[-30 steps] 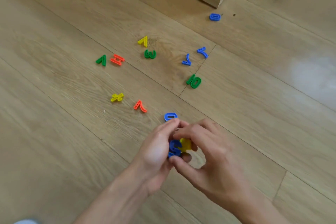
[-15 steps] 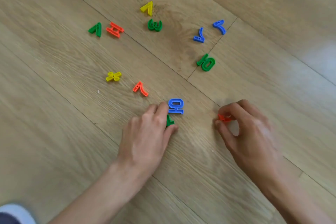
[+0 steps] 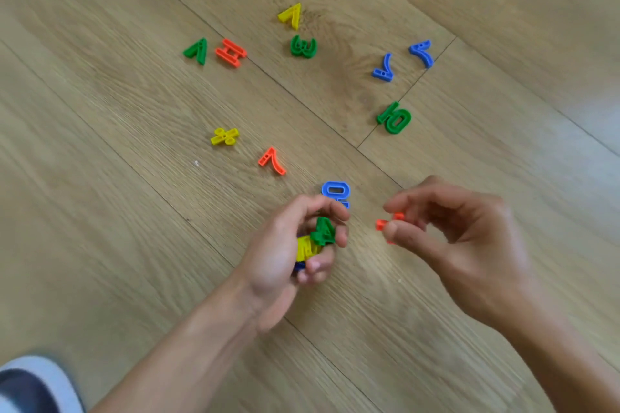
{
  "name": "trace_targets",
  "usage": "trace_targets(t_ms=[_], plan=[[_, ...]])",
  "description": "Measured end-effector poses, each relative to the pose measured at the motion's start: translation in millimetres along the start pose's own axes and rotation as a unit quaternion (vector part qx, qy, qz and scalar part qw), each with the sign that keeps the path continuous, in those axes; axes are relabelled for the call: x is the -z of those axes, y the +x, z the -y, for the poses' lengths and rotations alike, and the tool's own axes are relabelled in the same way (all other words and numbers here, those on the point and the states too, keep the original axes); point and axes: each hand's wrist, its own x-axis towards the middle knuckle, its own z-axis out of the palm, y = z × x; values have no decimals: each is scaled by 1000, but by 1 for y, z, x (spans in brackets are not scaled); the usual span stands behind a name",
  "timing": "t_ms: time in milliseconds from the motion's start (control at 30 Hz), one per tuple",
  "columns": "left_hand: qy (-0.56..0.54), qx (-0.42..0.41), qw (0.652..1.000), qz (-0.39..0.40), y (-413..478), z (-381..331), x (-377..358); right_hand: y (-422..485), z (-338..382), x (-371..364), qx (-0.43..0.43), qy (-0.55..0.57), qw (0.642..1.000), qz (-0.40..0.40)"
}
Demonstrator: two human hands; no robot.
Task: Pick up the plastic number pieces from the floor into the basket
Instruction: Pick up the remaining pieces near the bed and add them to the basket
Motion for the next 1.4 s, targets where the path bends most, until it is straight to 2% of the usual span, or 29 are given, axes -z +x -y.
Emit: trace_targets(t_ms=[67, 133, 233, 333, 367, 400, 433, 467, 500, 533, 567, 600, 733, 900, 1100, 1233, 1267, 1300, 1333, 1367, 1400], plan=[[-31, 17, 999, 39, 1, 3, -6, 3, 18, -12, 44, 61, 997, 26], [-49, 13, 997, 58, 0, 4, -12, 7, 30, -27, 75, -2, 995, 64], [-34, -7, 999, -25, -1, 2, -14, 12, 35, -44, 96, -105, 986, 84], [-32, -52, 991, -123, 1, -8, -6, 17, 33, -52, 103, -98, 989, 33], [-3, -86, 986, -140, 2, -15, -1, 20, 31, -51, 99, -105, 989, 16], [72, -136, 975, -160, 2, -23, 5, 23, 28, -51, 95, -134, 986, 11], [203, -197, 941, -185, 3, -31, 13, 27, 24, -51, 93, -187, 978, 16], [362, -258, 870, -211, 5, -39, 22, 29, 21, -51, 95, -254, 962, 26], [505, -303, 772, -239, 7, -45, 31, 31, 18, -52, 98, -316, 943, 39], [601, -322, 681, -267, 10, -50, 39, 31, 16, -54, 100, -361, 926, 48], [653, -327, 623, -280, 13, -55, 42, 31, 14, -56, 102, -385, 916, 53], [684, -319, 590, -287, 15, -57, 42, 30, 13, -58, 100, -394, 912, 53], [770, -269, 499, -293, 28, -50, 38, 28, 8, -61, 92, -385, 918, 26], [809, -227, 451, -300, 36, -45, 33, 31, 5, -61, 76, -390, 917, 24], [836, -218, 425, -268, 35, -47, 32, 32, 0, -60, 81, -383, 920, 8], [810, -239, 472, -252, 37, -48, 36, 31, 1, -59, 60, -225, 971, -61], [793, -254, 495, -249, 35, -48, 38, 31, 1, -59, 56, -187, 978, -76], [764, -280, 532, -237, 32, -47, 41, 31, 3, -59, 53, -155, 983, -87], [719, -308, 584, -218, 28, -46, 41, 31, 5, -59, 52, -124, 986, -96], [658, -323, 652, -194, 25, -45, 40, 32, 9, -59, 55, -94, 989, -104], [554, -319, 749, -174, 21, -43, 36, 32, 13, -60, 63, -68, 990, -106]])
